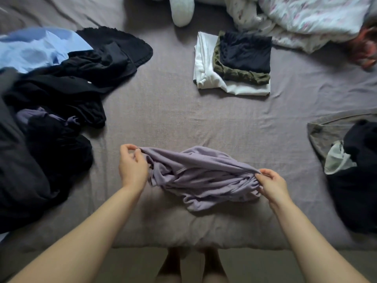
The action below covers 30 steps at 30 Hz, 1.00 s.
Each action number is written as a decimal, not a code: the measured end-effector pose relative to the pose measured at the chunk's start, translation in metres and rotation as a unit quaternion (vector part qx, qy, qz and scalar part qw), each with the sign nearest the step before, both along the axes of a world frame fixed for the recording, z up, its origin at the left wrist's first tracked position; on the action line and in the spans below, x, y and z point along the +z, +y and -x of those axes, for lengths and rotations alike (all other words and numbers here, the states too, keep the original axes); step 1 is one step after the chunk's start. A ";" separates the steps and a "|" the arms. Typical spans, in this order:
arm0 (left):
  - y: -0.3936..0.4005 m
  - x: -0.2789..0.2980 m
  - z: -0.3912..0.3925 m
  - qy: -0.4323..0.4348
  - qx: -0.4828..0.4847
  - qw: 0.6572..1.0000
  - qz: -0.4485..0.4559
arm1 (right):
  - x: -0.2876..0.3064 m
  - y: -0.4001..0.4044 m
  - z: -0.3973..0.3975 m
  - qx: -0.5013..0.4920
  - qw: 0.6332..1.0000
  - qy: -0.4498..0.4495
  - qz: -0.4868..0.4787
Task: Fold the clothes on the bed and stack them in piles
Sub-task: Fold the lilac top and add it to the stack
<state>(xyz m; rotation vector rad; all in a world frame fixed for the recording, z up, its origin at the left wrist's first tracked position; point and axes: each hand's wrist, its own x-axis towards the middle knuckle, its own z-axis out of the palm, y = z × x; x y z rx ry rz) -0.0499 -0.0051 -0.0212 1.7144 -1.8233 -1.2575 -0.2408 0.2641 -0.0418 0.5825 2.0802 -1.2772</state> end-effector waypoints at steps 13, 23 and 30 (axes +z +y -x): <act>0.065 -0.039 0.007 -0.165 -0.403 0.900 -0.005 | -0.020 -0.073 -0.035 0.533 0.781 0.270 -0.181; 0.033 -0.065 0.051 -0.319 -0.361 0.869 0.112 | -0.029 -0.005 -0.032 0.582 0.663 0.396 -0.256; 0.019 -0.034 0.059 -0.168 -0.442 0.877 0.081 | -0.010 0.046 -0.044 0.562 0.631 0.483 -0.231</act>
